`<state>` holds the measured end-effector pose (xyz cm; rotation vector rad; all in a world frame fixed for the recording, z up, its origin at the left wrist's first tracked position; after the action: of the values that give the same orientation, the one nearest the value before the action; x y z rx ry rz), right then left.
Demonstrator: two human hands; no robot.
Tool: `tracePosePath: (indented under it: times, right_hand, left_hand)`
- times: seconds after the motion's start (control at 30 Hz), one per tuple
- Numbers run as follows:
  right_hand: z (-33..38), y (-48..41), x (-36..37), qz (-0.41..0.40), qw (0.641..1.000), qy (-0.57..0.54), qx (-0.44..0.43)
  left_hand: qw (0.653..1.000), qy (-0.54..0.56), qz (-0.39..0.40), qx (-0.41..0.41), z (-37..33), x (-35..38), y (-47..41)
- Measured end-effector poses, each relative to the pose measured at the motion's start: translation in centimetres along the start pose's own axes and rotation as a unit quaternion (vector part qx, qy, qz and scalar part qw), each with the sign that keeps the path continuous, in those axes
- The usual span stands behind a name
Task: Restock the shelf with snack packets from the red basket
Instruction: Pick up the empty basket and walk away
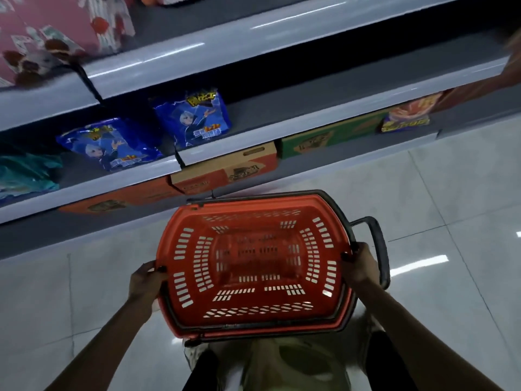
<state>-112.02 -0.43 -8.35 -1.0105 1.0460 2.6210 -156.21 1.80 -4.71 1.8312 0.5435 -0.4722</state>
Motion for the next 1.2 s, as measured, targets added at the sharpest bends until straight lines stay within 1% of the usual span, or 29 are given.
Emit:
tracePosePath:
  times: [0.1, 0.2, 0.37, 0.57, 0.63, 0.73, 0.83, 1.0, 1.1, 1.2]
  right_hand:
    - [-1.7, 1.0, -4.7, -0.025, 0.999, -0.029, 0.027]
    - [-3.5, 2.5, -10.8, -0.061, 0.995, -0.047, 0.07]
    - [-8.2, 4.2, -22.2, -0.12, 0.982, -0.079, 0.125]
    - [-16.9, 4.5, -36.7, -0.196, 0.956, -0.125, 0.178]
    - [-20.3, 4.6, -41.2, -0.215, 0.947, -0.134, 0.195]
    - [-25.3, 4.9, -47.9, -0.243, 0.93, -0.157, 0.227]
    - [-29.4, 5.5, -54.0, -0.272, 0.913, -0.175, 0.25]
    - [-35.0, 6.6, -62.2, -0.316, 0.885, -0.189, 0.284]
    - [-37.6, 6.6, -66.3, -0.338, 0.869, -0.197, 0.304]
    - [-39.9, 5.9, -69.9, -0.349, 0.855, -0.196, 0.328]
  left_hand:
    - [0.999, -0.009, 0.024, 0.028, -2.6, 1.9, 4.5]
    - [0.996, -0.03, 0.05, 0.074, -5.9, 5.2, 9.6]
    - [0.98, -0.095, 0.109, 0.14, -12.6, 14.3, 18.7]
    - [0.943, -0.222, 0.178, 0.174, -18.1, 28.6, 28.5]
    - [0.93, -0.242, 0.203, 0.188, -19.4, 33.4, 32.8]
    - [0.904, -0.267, 0.232, 0.24, -21.0, 40.0, 41.8]
    - [0.893, -0.278, 0.248, 0.254, -22.5, 46.2, 49.8]
    - [0.858, -0.328, 0.263, 0.296, -24.8, 55.6, 60.1]
    - [0.832, -0.348, 0.269, 0.339, -26.6, 61.2, 64.6]
    - [0.81, -0.369, 0.292, 0.35, -28.4, 66.9, 68.1]
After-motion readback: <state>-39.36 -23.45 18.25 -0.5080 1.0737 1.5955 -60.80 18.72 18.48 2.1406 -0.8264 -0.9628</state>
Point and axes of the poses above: each hand's wrist, its own y-axis away from the middle knuckle, its own x-axis out of the palm, z = x × y, the point moved 1 cm from there along -y, towards the middle knuckle, and after that the axes turned 10 degrees about -x, right-handed, at the moved point
